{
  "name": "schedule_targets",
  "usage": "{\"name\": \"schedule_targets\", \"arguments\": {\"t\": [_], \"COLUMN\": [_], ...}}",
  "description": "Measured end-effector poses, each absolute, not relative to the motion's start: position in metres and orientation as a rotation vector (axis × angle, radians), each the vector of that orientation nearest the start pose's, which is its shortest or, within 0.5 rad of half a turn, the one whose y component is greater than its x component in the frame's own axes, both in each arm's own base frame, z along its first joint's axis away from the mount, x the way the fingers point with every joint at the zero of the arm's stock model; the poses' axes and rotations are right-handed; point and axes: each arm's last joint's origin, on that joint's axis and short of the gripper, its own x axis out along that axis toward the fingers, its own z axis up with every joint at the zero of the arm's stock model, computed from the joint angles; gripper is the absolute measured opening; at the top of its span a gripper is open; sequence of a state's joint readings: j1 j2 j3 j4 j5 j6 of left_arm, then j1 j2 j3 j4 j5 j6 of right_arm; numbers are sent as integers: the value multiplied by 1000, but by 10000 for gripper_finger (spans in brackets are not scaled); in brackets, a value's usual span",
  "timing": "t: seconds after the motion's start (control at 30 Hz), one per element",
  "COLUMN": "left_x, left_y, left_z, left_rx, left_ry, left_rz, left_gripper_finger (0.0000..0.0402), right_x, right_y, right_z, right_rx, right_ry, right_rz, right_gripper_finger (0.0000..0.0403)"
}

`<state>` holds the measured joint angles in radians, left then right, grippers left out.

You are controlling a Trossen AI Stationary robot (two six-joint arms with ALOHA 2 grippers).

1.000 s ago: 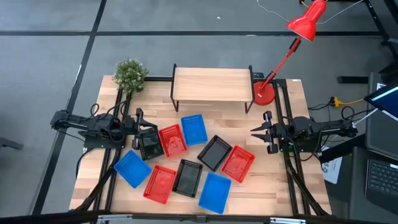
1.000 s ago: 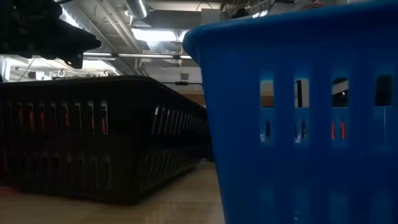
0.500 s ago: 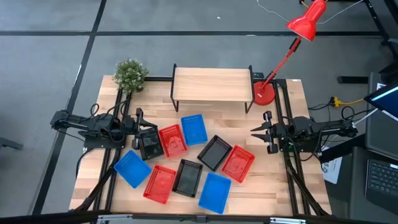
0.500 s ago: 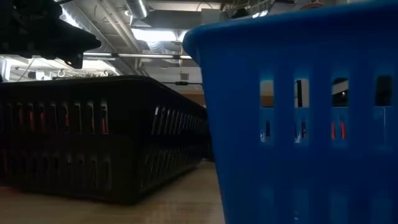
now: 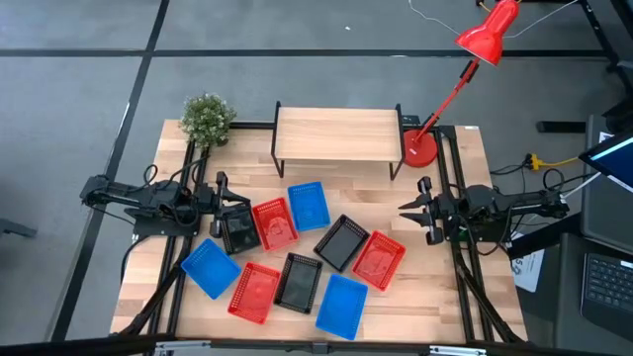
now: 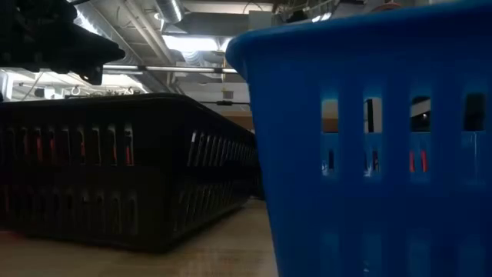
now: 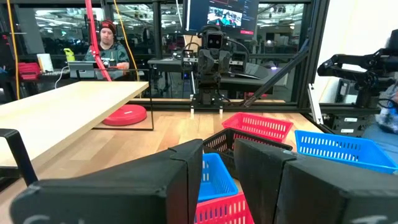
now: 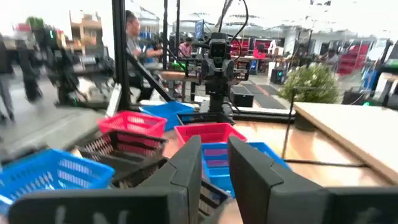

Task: Stack baskets on shelf by color
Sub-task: Put the right red basket on the shelf

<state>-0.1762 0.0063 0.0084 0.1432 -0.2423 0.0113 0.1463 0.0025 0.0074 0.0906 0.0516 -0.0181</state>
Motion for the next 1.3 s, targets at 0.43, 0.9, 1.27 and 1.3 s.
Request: {"name": "schedule_targets", "arguments": {"t": [0.43,0.9,1.27,1.3], "left_x": [95,95,95,95], "left_y": [-10,-10,-10,-10], "left_z": [180,180,184,185], "left_rx": [-19,-19,317,315], "left_ry": [-142,-142,-173,-182], "left_rz": [67,67,106,108], "left_gripper_finger": [86,86,86,86], "right_x": [96,93,78,76], "right_y": [15,24,19,20], "right_z": [173,173,225,231], "right_rx": [233,223,147,148], "right_ry": [-57,-27,-529,-534], "right_rz": [180,503,436,478], "right_gripper_finger": [81,81,81,81]}}
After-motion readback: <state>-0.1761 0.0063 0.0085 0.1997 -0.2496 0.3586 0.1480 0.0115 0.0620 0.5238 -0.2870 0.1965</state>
